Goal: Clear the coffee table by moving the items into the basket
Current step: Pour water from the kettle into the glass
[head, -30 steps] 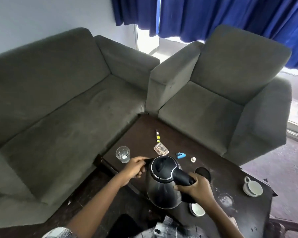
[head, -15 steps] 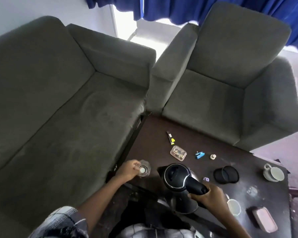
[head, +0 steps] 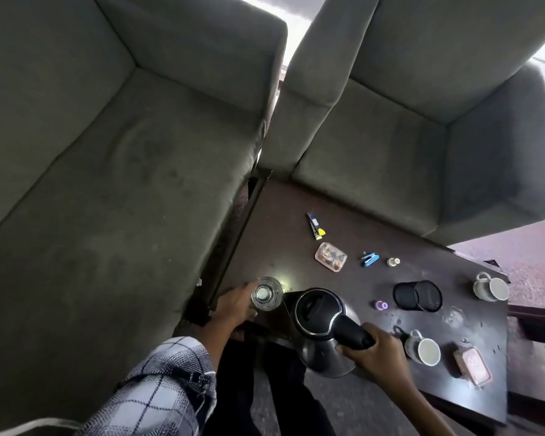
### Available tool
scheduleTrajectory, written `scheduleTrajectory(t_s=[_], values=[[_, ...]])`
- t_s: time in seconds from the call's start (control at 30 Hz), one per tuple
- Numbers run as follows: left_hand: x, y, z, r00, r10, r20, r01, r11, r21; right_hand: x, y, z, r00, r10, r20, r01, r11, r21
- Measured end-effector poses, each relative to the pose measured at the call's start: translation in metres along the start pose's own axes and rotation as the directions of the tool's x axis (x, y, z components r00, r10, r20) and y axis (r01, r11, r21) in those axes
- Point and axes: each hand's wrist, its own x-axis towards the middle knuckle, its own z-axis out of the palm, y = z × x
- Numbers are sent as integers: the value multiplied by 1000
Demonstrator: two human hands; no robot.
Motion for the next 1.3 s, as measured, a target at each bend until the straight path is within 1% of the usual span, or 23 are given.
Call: scheduleTrajectory(t_s=[0.13, 0.27, 0.33, 0.53, 0.67, 0.9, 1.07, 1.3], values=[[2, -5, 9, 998, 29, -54, -29, 1000, -1, 3, -4, 10, 1000, -9, 6, 9, 999, -37], [11, -6, 12, 993, 3, -115, -11, 998, -69, 6, -6, 15, 1000, -16, 13, 17, 996, -88], [17, -5, 12, 991, 2, -135, -12, 997, -71, 8, -6, 17, 1000, -13, 5, 13, 994, -106], [26, -9, 15, 992, 62, -111, -56, 997, 51, 12, -9, 23, 1000, 17, 9, -16, 993, -120], [25, -12, 17, 993, 70, -95, -60, 993, 103, 13, -13, 23, 999, 19, 31, -15, 991, -132], [25, -7, 14, 992, 55, -111, -36, 985, 166, 13, -17, 21, 999, 20, 46, -11, 981, -192], [21, -2, 13, 993, 17, -117, 5, 983, 183, 11, -19, 18, 999, 26, 48, -14, 973, -232], [15, 2, 12, 990, 13, -137, 8, 989, 150, 11, -20, 15, 997, 41, 64, -19, 951, -309]])
